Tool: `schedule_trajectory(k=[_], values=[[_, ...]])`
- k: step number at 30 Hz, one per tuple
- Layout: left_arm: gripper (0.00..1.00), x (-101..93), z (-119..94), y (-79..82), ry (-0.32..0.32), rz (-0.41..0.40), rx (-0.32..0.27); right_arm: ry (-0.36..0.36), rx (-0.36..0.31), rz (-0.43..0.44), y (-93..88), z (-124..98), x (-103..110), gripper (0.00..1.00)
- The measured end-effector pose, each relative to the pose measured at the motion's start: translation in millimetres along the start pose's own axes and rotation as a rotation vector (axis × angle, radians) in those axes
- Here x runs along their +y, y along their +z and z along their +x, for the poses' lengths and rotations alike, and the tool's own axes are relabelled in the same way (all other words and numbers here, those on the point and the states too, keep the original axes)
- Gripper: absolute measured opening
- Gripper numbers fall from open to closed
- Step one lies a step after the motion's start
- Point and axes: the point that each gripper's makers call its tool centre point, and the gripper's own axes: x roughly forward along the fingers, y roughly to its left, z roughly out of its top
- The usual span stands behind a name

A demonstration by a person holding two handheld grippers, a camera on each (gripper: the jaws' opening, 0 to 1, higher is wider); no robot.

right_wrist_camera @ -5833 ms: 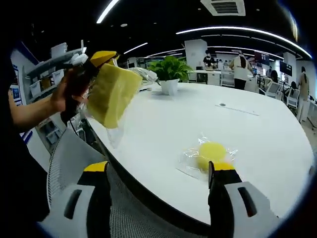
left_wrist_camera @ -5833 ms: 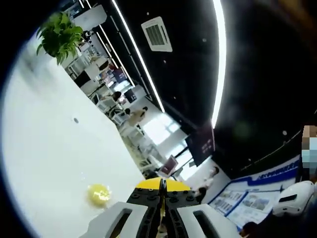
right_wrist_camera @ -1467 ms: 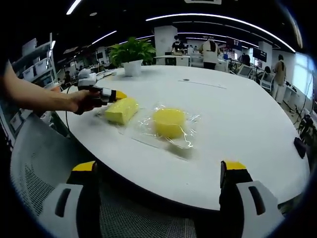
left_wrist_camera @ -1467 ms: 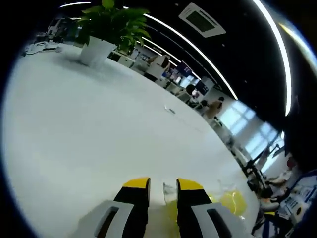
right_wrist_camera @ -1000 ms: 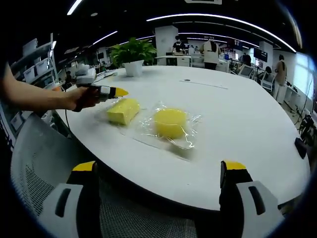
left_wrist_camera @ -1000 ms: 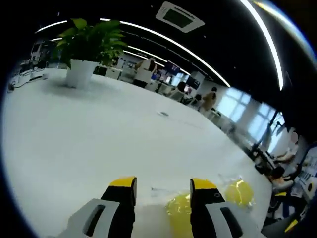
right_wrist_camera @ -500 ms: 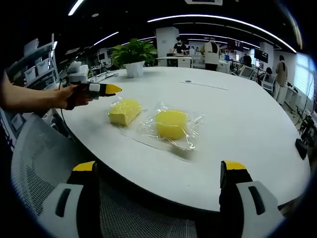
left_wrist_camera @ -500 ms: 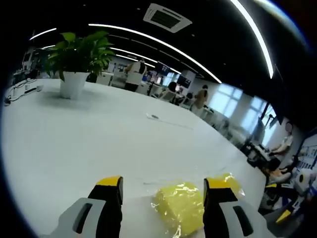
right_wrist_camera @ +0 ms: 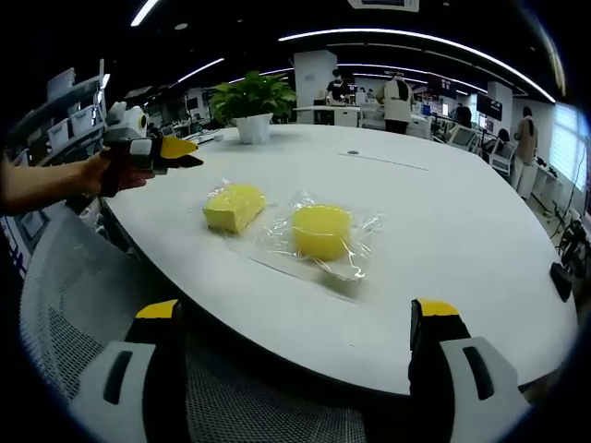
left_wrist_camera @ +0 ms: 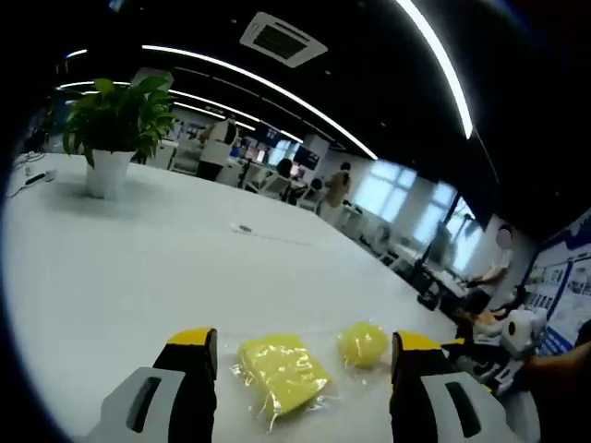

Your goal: Compare the silicone blocks by pressing each to a similar depth, holding the contact briefly, and releasing to observe deformation and rebound differences across the visible hardness samples.

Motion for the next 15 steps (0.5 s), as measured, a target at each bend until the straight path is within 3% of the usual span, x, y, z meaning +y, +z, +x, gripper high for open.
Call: schedule_trajectory(k=[9,15], values=[[0.89,-30.9,-19.7,-15.0,-0.038,0.085,0.043,0.004,-0.013,-0.006,2.4,-0.1,0.6,0.95],[0.96,-47.7,-29.0,-28.2,-0.088,0.061,0.077,0.009,-0.018,-0.011,3.3,-0.2,1.5,0.95]])
